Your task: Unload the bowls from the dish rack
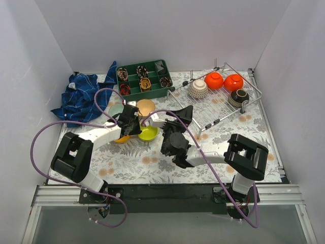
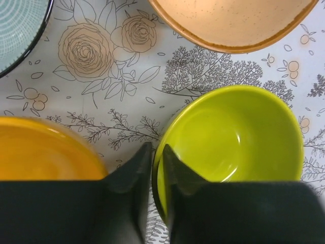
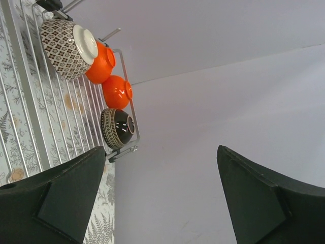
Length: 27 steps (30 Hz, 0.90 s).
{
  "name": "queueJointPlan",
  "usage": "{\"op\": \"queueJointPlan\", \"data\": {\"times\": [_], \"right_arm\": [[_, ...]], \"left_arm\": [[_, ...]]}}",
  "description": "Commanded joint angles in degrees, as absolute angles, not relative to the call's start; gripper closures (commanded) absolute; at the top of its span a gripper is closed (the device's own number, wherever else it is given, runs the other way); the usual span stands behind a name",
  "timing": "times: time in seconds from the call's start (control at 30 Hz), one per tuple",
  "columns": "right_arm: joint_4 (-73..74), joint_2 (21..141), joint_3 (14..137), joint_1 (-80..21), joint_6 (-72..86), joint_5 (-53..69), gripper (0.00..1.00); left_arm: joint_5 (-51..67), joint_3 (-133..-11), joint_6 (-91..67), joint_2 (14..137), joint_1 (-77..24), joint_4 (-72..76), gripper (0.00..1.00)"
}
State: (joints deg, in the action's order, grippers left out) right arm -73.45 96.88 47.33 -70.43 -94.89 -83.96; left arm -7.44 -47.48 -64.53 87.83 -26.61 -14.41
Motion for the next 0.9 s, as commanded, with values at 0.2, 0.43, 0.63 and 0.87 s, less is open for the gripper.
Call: {"op": "queueJointPlan", "data": {"times": [0.2,0.43,0.63,0.87], "right_arm": [[-108.9,101.07,56.5,-64.43,-94.13,-86.31,0.01],[-108.63,105.9,68.45,-58.28,-96.24,-82.89,0.01],[-108.37,110.81,81.19,-51.69,-97.64,-78.23,0.01],[-77.47,110.74,91.22,-44.75,-69.56,-71.12,0.01]], "left_arm": [[-8.7,-45.79,-64.69,84.91,-26.89,-11.16,0.33],[-6.6,-47.11,-66.18,78.67,-26.89,-13.79,0.05],[-3.17,-48.34,-68.64,67.35,-26.81,-17.57,0.02],[-2.99,-49.83,-69.96,56.09,-26.89,-22.4,0.02]]}}
